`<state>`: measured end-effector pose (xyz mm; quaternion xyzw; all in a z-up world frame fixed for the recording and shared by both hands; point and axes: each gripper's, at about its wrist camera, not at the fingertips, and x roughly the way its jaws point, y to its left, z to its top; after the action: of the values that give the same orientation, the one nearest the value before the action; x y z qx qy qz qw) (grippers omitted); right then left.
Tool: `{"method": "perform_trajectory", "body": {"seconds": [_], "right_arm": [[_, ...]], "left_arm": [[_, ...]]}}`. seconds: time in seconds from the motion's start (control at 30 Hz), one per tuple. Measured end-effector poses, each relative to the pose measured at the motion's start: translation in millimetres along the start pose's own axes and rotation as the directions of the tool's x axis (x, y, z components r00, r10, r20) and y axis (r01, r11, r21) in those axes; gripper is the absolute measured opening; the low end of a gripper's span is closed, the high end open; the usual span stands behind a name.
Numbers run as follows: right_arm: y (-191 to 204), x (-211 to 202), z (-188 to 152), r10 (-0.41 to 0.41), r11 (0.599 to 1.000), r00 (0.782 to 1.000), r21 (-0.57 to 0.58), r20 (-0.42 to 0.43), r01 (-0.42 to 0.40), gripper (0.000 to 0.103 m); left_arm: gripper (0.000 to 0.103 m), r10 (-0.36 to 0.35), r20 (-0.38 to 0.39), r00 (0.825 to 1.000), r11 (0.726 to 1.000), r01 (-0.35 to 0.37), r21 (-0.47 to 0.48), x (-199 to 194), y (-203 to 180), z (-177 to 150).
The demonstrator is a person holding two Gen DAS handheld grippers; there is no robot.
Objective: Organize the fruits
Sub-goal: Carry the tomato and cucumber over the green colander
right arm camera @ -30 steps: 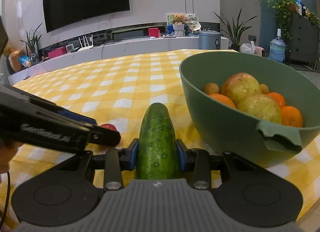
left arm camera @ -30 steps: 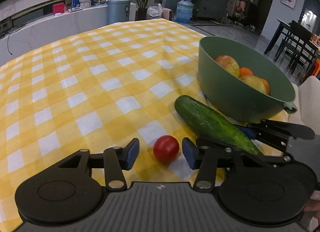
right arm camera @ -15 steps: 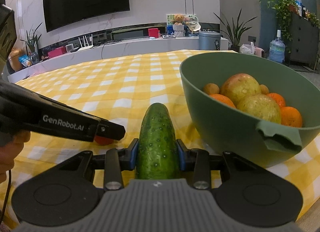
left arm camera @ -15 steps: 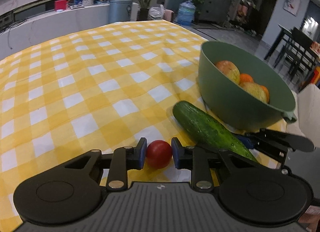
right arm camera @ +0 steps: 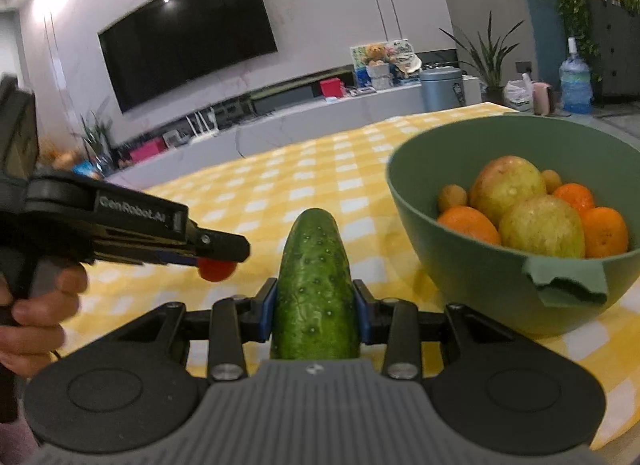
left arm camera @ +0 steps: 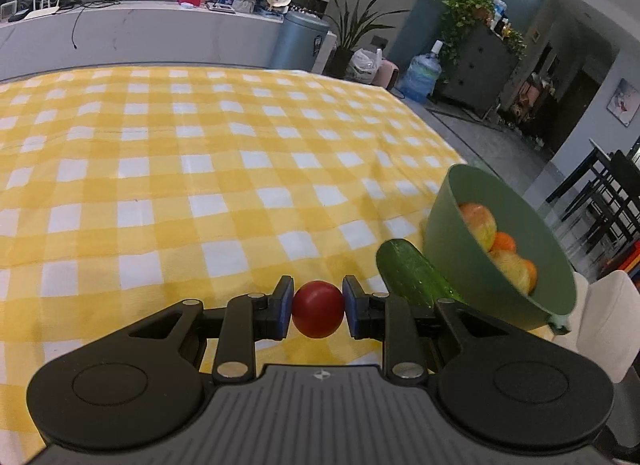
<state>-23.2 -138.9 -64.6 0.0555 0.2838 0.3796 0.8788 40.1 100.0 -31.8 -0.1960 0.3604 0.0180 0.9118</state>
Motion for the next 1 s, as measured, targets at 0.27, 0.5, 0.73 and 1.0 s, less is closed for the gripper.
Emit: {"method": "perform_trajectory", "body": {"seconds": [0.27, 0.5, 0.73, 1.0], "right_arm": [[9, -24, 18, 0.07, 0.997, 0.995, 0.028, 0.077, -0.073, 0.035], [-2, -60, 43, 0.041, 0.997, 0.987, 0.061, 0.156, -0.051, 0.035], [-42, -99, 69, -0.108, 0.988, 0.972, 0.132, 0.21, 0.081, 0.035], [-95, -98, 69, -0.2, 0.966, 0.967, 0.195, 0.16, 0.167, 0.035]], "left_arm": [[0.029, -0.063, 0.109, 0.992, 0.997, 0.057, 0.051, -34, -28, 11], [0.029, -0.064, 0.168, 0.984, 0.996, 0.051, 0.078, -55, -57, 24], [0.03, -0.045, 0.145, 0.988, 0.985, 0.02, 0.17, -46, -97, 27], [0.03, -0.055, 0.066, 0.996, 0.968, 0.037, 0.247, -9, -131, 22]]}}
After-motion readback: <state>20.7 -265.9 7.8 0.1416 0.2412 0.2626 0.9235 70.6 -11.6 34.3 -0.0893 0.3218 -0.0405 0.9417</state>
